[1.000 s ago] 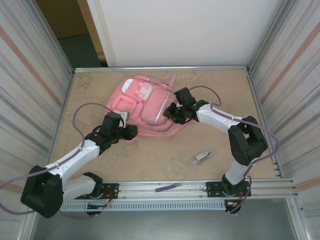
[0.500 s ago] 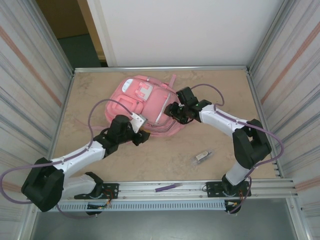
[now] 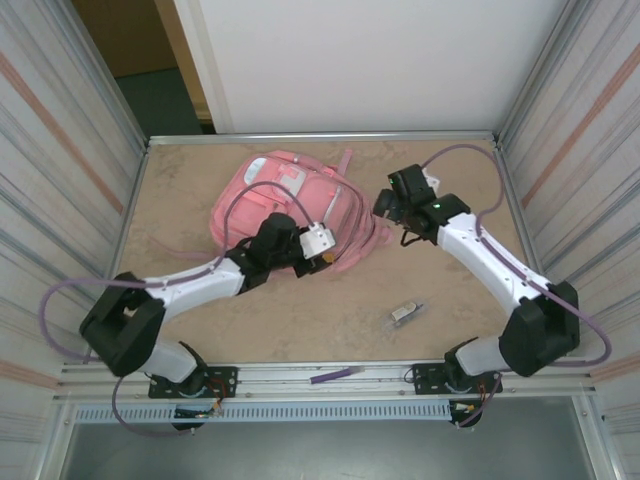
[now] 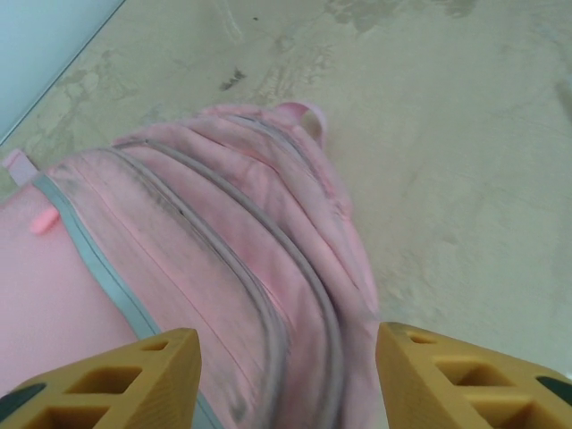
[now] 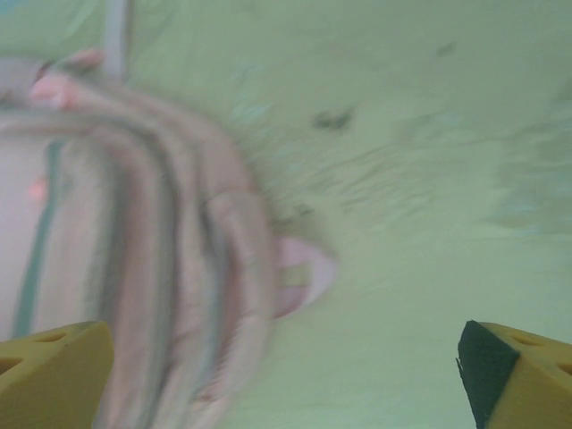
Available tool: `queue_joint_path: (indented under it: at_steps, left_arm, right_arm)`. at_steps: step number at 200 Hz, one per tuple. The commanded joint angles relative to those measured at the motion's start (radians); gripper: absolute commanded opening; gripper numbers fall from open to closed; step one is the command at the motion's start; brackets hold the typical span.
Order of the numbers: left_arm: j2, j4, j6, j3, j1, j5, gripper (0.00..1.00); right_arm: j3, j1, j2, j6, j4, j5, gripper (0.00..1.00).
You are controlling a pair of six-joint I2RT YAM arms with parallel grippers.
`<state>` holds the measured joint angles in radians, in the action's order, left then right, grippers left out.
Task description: Pack the student bag
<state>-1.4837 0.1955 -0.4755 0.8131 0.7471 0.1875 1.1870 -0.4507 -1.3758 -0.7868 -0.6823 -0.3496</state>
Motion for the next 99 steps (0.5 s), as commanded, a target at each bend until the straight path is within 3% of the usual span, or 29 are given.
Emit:
queue_joint_path:
  at_steps: [1, 27, 55, 99]
  left_arm:
    - [-0.078, -0.007, -0.038, 0.085, 0.017, -0.038, 0.54]
    - [-0.153, 0.005, -0.048, 0.145, 0.069, -0.077, 0.54]
    - [-0.234, 0.016, -0.041, 0.205, 0.108, -0.227, 0.54]
    - [-0.306, 0.008, 0.050, 0.273, 0.112, -0.343, 0.51]
  right_arm:
    - [-0.035, 0.063, 0.074, -0.117, -0.187, -0.193, 0.99]
    - [-0.109, 0.179, 0.131, -0.163, -0.207, -0.051, 0.99]
    - [-0.207, 0.257, 0.175, -0.283, -0.253, 0.094, 0.99]
    - [-0.320, 0.211, 0.255, -0.469, -0.351, 0.183, 0.97]
